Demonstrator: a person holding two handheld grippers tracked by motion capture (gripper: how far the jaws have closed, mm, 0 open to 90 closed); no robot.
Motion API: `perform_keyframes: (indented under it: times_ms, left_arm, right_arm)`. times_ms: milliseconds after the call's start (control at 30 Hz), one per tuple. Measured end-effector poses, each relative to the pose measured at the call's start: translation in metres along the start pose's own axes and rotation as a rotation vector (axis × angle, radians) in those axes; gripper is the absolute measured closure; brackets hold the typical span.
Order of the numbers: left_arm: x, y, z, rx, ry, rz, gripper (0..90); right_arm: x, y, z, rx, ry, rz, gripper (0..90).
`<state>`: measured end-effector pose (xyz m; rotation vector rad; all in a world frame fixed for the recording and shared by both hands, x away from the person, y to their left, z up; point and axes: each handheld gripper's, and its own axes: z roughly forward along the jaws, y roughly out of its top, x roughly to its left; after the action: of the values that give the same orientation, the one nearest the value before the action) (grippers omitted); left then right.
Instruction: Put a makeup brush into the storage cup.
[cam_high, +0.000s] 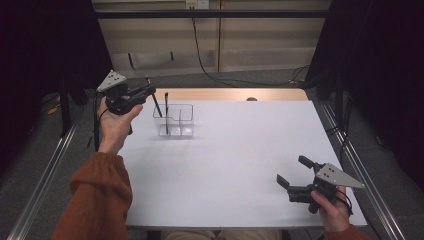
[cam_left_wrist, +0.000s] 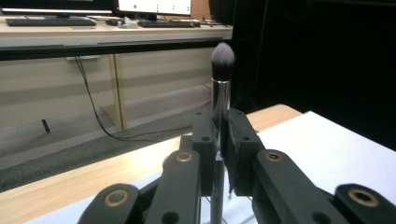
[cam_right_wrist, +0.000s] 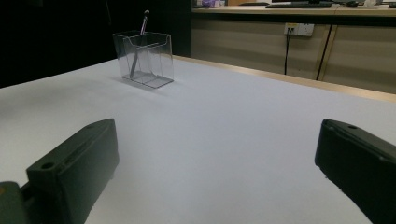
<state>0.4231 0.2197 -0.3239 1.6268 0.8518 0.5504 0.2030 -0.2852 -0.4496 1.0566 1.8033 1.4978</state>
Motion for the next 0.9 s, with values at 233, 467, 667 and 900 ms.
perform_keyframes:
  times_ms: [233,467,667,900]
  left_arm:
    - [0.002,0.000,0.011,-0.011,0.024,0.003,83.7]
    - [0.004,-0.004,0.018,0.004,0.047,0.012,83.8]
    - [0.002,-0.008,0.025,0.015,0.049,0.031,83.7]
    - [0.001,-0.012,0.030,0.032,0.050,0.043,83.8]
  right_arm:
    - [-0.001,0.000,-0.001,-0.002,-0.002,0.003,0.0]
    - [-0.001,0.000,-0.001,-0.003,-0.002,0.009,0.0]
    - [-0.001,0.000,-0.001,-0.004,-0.002,0.004,0.0]
    - [-0.001,0.000,-0.001,-0.005,-0.001,0.005,0.0]
